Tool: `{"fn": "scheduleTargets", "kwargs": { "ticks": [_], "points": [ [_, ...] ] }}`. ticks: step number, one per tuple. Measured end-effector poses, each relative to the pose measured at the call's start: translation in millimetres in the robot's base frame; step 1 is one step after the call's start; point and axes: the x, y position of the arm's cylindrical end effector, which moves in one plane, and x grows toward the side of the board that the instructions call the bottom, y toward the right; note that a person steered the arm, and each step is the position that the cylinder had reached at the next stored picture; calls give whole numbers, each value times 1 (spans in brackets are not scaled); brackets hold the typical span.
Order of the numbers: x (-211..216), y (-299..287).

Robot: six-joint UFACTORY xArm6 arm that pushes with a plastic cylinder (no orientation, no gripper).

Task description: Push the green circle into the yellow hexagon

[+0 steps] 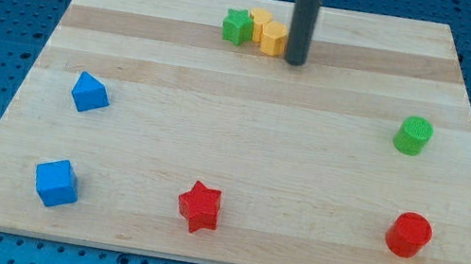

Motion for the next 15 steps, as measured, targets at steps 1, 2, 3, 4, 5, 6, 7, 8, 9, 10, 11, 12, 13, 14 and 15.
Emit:
{"fn": "scheduleTargets", "kwargs": {
  "ticks": [1,2,3,4,5,6,7,8,9,10,11,12,13,14,15],
  "points": [
    [6,19],
    [4,41],
    [18,151],
    [32,235],
    [65,237],
    [124,233],
    [130,207],
    [131,162],
    [96,110],
    [72,60],
    [35,4],
    [7,-38],
    [6,-39],
    [7,-27],
    [28,-4]
  ]
}}
